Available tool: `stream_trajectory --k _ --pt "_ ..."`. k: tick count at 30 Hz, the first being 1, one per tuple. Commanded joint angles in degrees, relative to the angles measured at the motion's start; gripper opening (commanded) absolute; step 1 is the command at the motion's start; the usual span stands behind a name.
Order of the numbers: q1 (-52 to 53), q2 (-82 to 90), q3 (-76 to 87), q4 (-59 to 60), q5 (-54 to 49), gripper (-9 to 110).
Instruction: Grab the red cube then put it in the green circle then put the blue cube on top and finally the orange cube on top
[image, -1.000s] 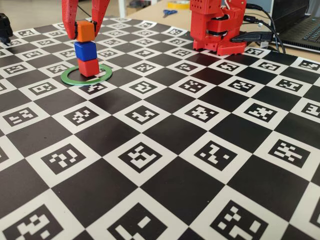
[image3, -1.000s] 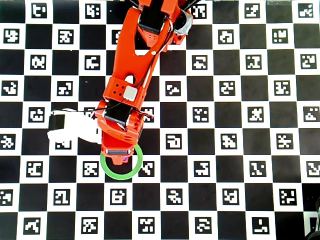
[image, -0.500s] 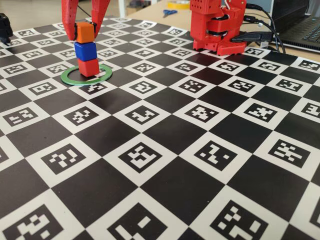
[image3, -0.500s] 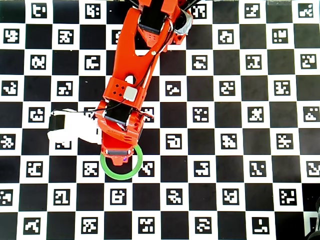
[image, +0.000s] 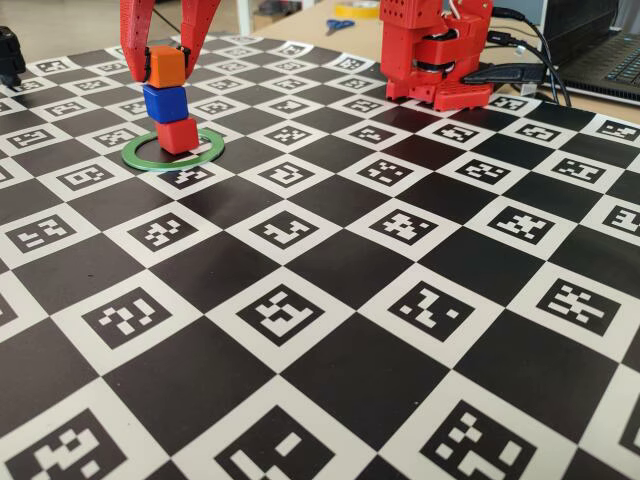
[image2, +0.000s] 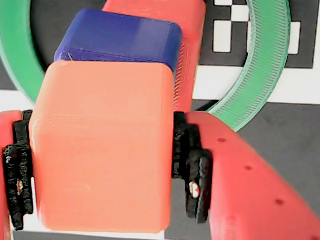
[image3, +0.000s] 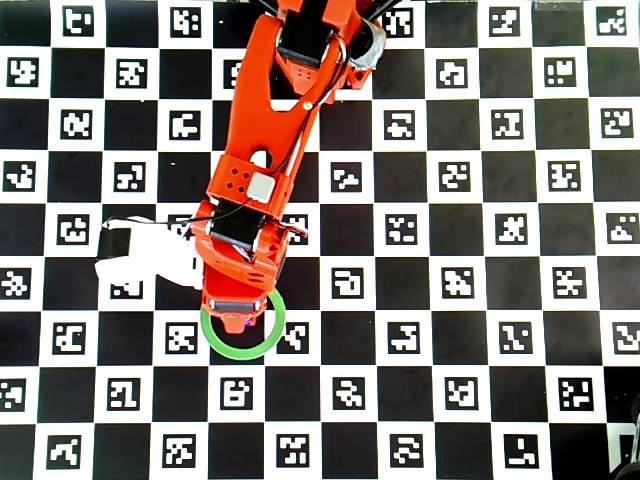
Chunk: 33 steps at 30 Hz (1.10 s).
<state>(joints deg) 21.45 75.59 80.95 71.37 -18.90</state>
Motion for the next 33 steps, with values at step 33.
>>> stream_trajectory --k 33 --pt "0.18 14.85 -2.81 7.82 0.44 54"
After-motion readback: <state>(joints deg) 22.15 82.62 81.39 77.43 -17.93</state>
